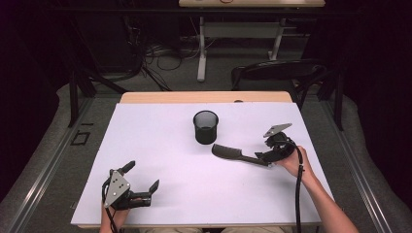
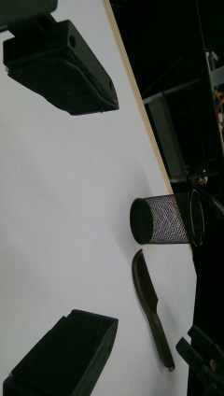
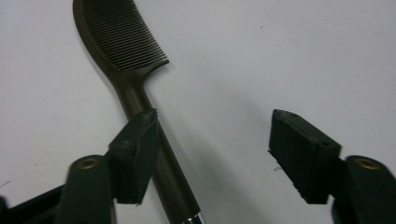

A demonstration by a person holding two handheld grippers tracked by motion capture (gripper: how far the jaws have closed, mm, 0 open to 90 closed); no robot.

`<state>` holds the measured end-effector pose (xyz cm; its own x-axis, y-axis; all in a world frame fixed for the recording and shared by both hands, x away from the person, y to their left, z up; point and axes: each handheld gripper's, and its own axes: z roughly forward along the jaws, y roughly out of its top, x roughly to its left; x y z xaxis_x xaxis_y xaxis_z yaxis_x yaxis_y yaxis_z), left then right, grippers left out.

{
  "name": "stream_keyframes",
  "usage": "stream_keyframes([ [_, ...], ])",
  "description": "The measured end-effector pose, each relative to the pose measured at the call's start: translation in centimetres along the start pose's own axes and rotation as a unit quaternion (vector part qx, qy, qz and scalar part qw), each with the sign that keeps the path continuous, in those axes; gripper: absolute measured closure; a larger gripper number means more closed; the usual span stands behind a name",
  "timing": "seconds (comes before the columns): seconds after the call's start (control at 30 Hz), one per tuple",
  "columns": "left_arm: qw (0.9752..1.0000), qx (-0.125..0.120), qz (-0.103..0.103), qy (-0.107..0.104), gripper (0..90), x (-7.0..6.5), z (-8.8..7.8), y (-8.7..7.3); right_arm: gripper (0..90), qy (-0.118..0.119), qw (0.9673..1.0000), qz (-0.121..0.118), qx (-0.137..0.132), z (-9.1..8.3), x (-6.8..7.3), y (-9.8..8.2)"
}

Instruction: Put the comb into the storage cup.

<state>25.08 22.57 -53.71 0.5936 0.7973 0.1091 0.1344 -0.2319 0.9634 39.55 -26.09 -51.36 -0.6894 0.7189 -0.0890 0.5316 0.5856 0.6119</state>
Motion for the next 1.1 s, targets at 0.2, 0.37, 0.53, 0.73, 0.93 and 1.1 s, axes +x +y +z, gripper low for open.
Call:
stream_keyframes([
  [0.2, 1.0, 0.001, 0.001, -0.003, 0.2, -0.1, 0.2, 0.0, 18.1, 0.019, 0.9997, -0.01, -0.011, -0.7, 0.2, 0.5],
  [0.37, 1.0, 0.0, 0.0, 0.0, 0.2, 0.0, 0.1, 0.1, 10.9, 0.032, 0.999, -0.027, -0.012, -0.9, 0.7, 0.6],
  [0.53, 1.0, 0.001, 0.005, -0.001, 0.2, -0.1, 0.1, 0.1, 6.9, 0.041, 0.9982, -0.044, -0.008, -1.0, 1.2, 1.0],
  [0.73, 1.0, 0.001, 0.002, 0.002, 0.2, 0.0, 0.0, 0.0, 1.9, 0.048, 0.9969, -0.063, 0.001, -0.9, 1.6, 1.4],
  [0.93, 1.0, 0.003, 0.003, 0.001, 0.2, -0.1, 0.1, 0.0, 0.0, 0.052, 0.9957, -0.077, 0.006, -0.8, 1.9, 2.2],
  [1.1, 1.0, 0.003, 0.004, 0.001, 0.2, 0.1, 0.0, 0.0, 0.0, 0.058, 0.9936, -0.096, 0.014, -0.6, 2.2, 2.6],
])
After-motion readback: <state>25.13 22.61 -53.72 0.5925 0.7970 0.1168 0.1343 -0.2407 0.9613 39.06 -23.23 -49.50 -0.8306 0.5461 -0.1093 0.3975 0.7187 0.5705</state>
